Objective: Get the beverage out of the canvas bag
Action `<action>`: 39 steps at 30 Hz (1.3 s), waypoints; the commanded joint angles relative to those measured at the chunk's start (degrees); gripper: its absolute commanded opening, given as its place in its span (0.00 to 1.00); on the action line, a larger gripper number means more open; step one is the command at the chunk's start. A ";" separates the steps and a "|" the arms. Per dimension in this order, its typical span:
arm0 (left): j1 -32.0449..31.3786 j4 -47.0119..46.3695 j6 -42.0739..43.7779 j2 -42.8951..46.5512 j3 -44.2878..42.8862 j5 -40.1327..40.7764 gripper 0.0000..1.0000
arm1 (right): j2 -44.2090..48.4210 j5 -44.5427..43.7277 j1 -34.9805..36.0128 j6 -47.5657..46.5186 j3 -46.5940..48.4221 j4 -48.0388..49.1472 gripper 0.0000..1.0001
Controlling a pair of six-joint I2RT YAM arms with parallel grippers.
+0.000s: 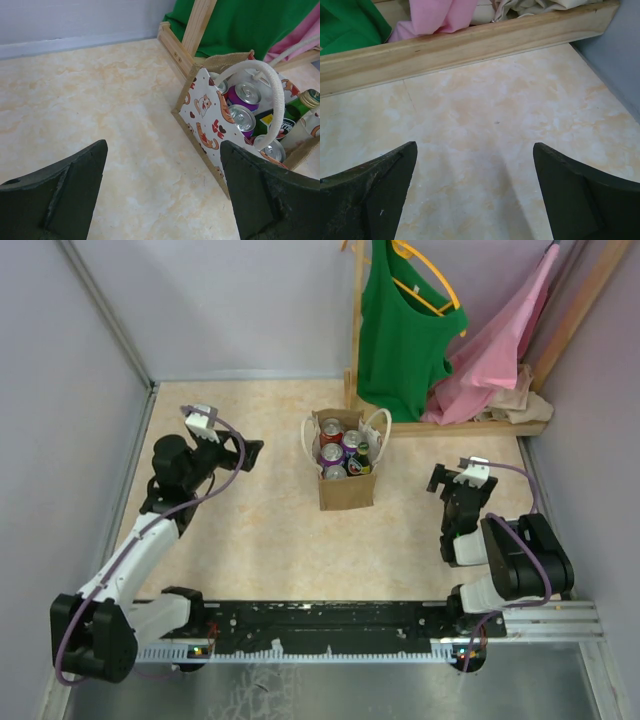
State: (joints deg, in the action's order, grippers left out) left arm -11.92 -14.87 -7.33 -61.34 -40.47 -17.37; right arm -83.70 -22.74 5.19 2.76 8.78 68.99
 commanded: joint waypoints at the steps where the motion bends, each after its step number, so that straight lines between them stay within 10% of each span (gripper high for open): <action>1: -0.38 -5.12 0.66 3.59 2.78 1.87 1.00 | 0.57 -0.24 -0.36 0.22 0.96 2.55 0.99; 19: -0.38 -13.83 -3.28 4.87 1.48 2.53 1.00 | 0.56 -0.25 -0.36 0.22 0.98 2.64 0.99; 25: -0.38 -17.03 0.06 2.05 -0.56 -11.01 1.00 | 0.56 -0.27 -0.40 0.22 0.98 2.64 0.99; 39: -15.28 4.81 15.81 -6.06 -20.08 -9.29 1.00 | 0.55 -0.27 -0.35 0.17 0.98 2.61 0.99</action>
State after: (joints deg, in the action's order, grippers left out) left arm -23.62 -13.96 3.81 -65.49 -56.05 -26.57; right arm -83.70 -22.74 5.19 2.76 8.78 68.99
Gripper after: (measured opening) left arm 0.998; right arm 0.991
